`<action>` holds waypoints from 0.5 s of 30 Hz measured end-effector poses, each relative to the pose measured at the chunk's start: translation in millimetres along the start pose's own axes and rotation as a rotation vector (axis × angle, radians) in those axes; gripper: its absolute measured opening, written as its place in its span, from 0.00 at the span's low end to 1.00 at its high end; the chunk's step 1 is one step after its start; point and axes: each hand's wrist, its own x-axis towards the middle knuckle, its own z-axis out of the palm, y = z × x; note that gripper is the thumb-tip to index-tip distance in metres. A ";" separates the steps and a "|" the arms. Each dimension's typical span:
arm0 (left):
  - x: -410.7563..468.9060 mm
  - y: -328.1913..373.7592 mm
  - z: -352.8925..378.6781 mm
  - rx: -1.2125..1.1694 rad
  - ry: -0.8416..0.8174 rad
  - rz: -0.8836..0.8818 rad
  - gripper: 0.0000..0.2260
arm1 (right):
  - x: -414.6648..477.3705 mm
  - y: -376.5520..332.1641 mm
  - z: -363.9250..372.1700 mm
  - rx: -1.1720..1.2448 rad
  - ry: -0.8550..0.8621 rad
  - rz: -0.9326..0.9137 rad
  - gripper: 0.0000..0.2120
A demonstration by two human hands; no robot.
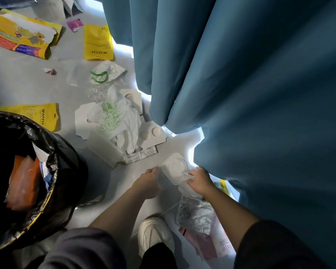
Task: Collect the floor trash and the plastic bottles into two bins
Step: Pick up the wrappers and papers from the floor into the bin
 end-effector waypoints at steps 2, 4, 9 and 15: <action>6.3 0.8 4.6 -0.094 -0.017 -0.023 0.33 | 4.4 -0.1 0.6 -0.011 -0.003 0.010 0.14; 12.6 1.2 8.5 -0.265 -0.016 -0.081 0.34 | 9.5 -4.1 1.3 -0.001 0.002 0.013 0.14; 14.9 3.7 8.8 -0.810 0.020 -0.187 0.38 | 16.6 -19.2 7.9 0.010 0.048 -0.056 0.13; 18.2 -10.5 9.1 -1.096 0.042 -0.248 0.30 | 17.7 -39.6 7.5 0.133 -0.045 -0.125 0.12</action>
